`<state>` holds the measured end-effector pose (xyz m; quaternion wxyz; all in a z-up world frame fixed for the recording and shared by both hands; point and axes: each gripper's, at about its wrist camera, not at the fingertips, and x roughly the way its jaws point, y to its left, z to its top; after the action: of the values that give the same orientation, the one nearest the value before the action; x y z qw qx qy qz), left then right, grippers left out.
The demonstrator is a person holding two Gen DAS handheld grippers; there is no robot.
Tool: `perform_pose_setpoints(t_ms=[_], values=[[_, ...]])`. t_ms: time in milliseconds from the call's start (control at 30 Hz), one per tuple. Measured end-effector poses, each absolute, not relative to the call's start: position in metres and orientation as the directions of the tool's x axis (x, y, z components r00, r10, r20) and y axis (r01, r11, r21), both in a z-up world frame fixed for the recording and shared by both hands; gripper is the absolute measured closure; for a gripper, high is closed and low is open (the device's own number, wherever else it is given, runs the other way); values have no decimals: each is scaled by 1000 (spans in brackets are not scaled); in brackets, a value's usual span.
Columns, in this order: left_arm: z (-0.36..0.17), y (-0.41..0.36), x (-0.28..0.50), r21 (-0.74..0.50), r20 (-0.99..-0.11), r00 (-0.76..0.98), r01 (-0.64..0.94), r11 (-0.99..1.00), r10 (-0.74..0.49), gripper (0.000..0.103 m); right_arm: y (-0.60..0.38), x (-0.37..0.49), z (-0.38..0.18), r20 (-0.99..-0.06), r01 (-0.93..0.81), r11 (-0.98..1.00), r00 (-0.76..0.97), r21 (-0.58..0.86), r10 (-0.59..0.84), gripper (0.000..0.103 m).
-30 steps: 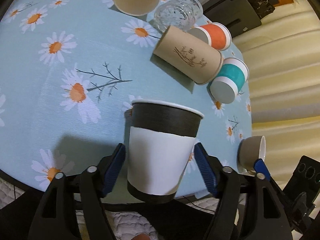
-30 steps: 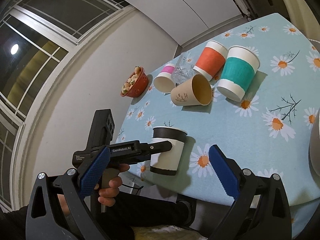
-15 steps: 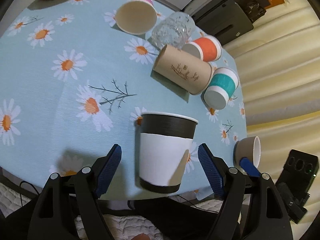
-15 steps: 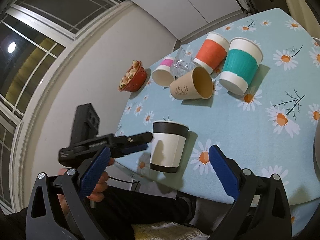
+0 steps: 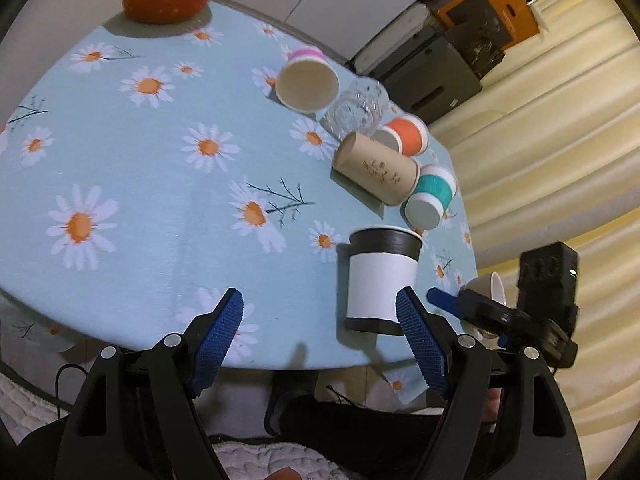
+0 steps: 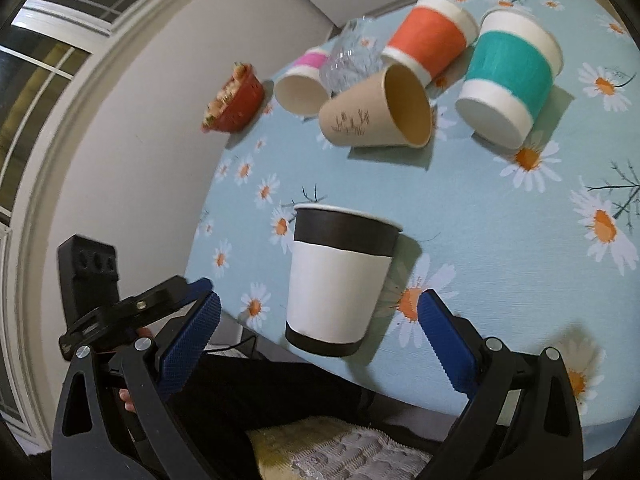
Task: Flip cup upright
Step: 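Grasp the cup with the right gripper while the left gripper releases it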
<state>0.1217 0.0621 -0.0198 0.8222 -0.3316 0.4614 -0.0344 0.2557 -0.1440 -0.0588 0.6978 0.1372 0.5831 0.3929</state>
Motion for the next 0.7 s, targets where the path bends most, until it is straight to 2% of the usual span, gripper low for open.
perform_pose_setpoints(t_ms=[233, 400, 700], values=[[-17, 63, 100, -620, -662, 651, -198, 759, -371, 26, -123, 273, -72, -769, -338, 715, -45, 612, 637, 8], [-17, 62, 91, -622, -634, 675, -155, 767, -378, 26, -115, 283, -84, -812, -285, 768, -74, 574, 579, 33], [-23, 74, 83, -672, -587, 684, -113, 732, -433, 26, -102, 283, -88, -845, -274, 802, -94, 531, 527, 36]])
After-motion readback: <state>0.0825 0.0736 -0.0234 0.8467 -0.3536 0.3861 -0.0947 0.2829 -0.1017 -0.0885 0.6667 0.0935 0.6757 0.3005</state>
